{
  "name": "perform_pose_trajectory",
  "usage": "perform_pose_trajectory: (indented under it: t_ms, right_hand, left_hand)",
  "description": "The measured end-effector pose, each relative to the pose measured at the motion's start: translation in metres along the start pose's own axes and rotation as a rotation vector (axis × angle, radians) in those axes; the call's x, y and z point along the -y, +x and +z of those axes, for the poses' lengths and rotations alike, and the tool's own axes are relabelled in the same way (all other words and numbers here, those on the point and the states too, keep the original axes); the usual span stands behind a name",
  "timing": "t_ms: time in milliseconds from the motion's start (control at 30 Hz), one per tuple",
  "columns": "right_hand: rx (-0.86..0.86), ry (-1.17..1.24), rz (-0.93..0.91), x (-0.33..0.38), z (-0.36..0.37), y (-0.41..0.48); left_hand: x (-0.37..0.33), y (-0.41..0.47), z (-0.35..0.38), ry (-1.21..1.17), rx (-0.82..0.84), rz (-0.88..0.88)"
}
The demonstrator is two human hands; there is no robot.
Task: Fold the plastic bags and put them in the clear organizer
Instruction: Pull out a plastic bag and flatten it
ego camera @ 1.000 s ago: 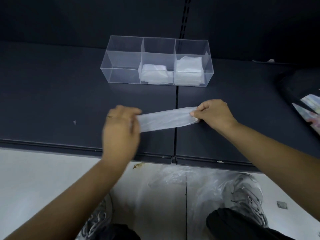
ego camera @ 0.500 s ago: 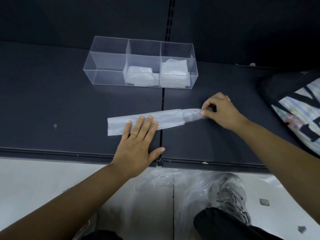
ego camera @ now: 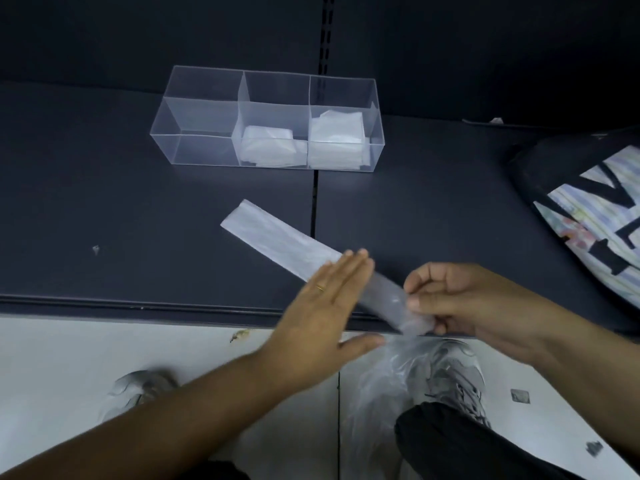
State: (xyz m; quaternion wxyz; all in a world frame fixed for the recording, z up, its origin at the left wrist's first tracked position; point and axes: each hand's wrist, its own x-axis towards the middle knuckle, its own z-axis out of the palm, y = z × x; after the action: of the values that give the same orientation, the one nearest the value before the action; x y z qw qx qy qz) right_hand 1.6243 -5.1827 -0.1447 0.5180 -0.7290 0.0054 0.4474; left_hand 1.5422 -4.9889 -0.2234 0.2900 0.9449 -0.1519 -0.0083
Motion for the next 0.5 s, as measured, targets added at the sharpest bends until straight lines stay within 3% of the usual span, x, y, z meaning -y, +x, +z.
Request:
perform_pose_trajectory:
  t_ms: [67, 133, 233, 267, 400, 500]
  right_hand:
    - [0.125, 0.032, -0.022, 0.006, 0.007, -0.013]
    - [0.142, 0.020, -0.090, 0.013, 0.006, -0.014]
    - [-0.107, -0.158, -0.359, 0.018, -0.008, 0.005]
    - [-0.107, -0.163, -0.415, 0.019, -0.012, 0.015]
    - [0.339, 0.030, -0.321, 0.016, 0.002, 0.054]
    - [0.371, -0.153, -0.285, 0.008, 0.021, 0.071]
  left_hand:
    - [-0.020, -0.002, 0.004, -0.191, -0.095, -0.019]
    - [-0.030, -0.001, -0.001, -0.468, -0.176, -0.123]
    - [-0.030, 0.004, -0.018, -0.868, -0.196, -0.319]
    - [-0.029, 0.006, -0.025, -0.951, -0.184, -0.372]
    - [-0.009, 0.013, -0.040, -1.283, -0.159, -0.549]
    - [0.010, 0.015, -0.042, -1.428, -0.177, -0.612]
